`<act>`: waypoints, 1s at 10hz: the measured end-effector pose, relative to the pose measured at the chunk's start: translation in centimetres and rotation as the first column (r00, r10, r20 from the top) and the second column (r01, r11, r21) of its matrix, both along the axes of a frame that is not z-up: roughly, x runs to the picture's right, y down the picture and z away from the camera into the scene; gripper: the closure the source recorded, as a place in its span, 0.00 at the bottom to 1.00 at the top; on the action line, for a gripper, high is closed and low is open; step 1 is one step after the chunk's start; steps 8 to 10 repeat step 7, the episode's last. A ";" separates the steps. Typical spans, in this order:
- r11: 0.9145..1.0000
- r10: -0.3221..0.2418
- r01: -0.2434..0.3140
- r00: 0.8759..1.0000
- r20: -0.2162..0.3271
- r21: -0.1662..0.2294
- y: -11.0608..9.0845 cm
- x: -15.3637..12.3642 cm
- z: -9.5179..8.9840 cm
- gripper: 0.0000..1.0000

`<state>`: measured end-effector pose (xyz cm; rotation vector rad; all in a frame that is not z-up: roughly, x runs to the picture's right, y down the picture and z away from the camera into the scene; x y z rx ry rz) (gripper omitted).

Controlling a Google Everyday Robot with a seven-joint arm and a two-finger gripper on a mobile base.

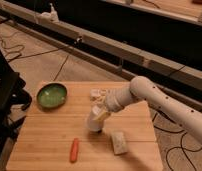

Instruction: Place the ceramic cup over the eraser

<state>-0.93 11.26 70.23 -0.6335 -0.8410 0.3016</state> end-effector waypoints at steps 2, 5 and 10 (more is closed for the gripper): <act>0.999 -0.012 0.012 1.000 0.007 -0.030 1.1 -0.2 0.9 0.20; 0.999 -0.017 0.017 1.000 0.010 -0.048 1.6 -0.2 1.5 0.20; 0.999 -0.017 0.017 1.000 0.009 -0.048 1.6 -0.1 1.5 0.20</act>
